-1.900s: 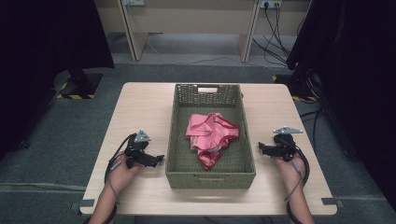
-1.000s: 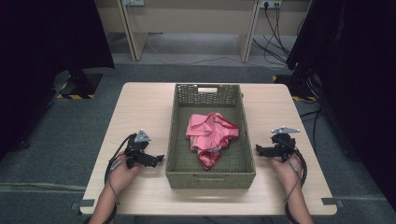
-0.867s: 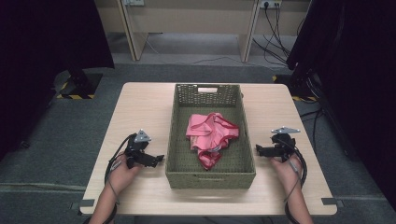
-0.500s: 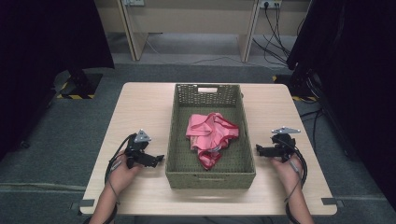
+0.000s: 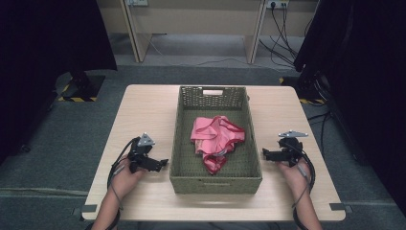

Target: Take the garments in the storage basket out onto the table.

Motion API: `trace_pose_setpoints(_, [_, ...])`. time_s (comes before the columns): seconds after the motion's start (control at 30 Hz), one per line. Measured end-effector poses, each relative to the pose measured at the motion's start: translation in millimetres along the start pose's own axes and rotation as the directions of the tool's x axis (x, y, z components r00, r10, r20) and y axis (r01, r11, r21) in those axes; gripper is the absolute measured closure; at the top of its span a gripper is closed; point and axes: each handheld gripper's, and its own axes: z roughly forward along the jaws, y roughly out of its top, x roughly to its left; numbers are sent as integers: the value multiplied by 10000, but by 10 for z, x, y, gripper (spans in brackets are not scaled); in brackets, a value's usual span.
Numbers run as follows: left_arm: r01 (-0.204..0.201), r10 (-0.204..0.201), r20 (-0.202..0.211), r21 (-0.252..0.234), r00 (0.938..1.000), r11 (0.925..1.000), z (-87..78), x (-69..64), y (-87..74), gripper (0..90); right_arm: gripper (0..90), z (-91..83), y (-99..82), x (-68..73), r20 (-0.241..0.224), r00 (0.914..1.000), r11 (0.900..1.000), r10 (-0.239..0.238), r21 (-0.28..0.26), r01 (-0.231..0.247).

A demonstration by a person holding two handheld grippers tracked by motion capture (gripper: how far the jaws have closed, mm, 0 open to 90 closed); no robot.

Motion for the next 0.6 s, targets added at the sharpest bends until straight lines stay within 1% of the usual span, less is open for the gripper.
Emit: trace_pose_setpoints(0.6, [-1,1,2,1,10000,10000,0,0,0,0,41,-4,-2,-1,55,10000,10000,28,-38,-28])
